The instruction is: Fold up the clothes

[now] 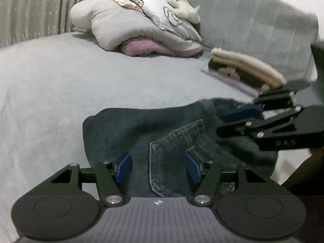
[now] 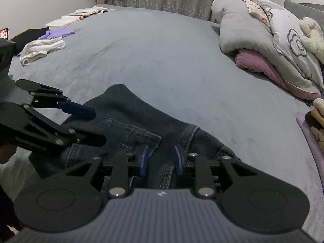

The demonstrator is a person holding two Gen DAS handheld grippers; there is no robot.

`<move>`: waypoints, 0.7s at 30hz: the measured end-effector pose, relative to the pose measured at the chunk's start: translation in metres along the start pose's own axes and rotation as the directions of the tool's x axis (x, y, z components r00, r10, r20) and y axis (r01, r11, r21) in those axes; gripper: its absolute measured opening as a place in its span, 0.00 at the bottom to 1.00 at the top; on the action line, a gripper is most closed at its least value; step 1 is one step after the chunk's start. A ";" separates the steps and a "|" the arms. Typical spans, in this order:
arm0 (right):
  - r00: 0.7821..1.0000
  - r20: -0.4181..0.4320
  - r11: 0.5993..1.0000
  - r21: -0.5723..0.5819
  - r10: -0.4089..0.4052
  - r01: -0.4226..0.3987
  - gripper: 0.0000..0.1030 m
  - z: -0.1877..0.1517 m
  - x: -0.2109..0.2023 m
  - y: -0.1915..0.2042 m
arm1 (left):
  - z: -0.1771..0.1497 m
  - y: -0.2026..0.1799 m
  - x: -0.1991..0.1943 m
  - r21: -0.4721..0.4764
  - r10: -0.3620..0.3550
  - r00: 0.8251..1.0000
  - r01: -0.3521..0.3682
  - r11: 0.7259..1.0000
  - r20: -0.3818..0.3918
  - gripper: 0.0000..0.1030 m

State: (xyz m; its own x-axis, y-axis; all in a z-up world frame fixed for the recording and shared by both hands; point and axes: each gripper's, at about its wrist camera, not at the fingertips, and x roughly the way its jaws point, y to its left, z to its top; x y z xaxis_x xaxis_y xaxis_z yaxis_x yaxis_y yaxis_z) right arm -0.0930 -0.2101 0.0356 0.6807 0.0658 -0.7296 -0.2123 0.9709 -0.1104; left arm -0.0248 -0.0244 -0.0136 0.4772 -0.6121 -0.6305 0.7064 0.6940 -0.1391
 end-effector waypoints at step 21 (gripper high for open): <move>1.000 0.009 0.999 -0.032 0.027 -0.027 0.66 -0.005 -0.009 0.003 | 0.037 0.033 -0.015 -0.146 -0.053 0.994 0.066 0.987 0.093 0.73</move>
State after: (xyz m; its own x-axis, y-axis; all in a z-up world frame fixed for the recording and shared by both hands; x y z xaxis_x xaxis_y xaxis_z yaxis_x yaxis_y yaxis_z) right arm -0.1038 -0.2089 0.0385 0.6812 0.0943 -0.7260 -0.2530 0.9609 -0.1126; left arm 0.0105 -0.0066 0.0198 0.4857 -0.6804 -0.5488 0.6527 0.6999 -0.2901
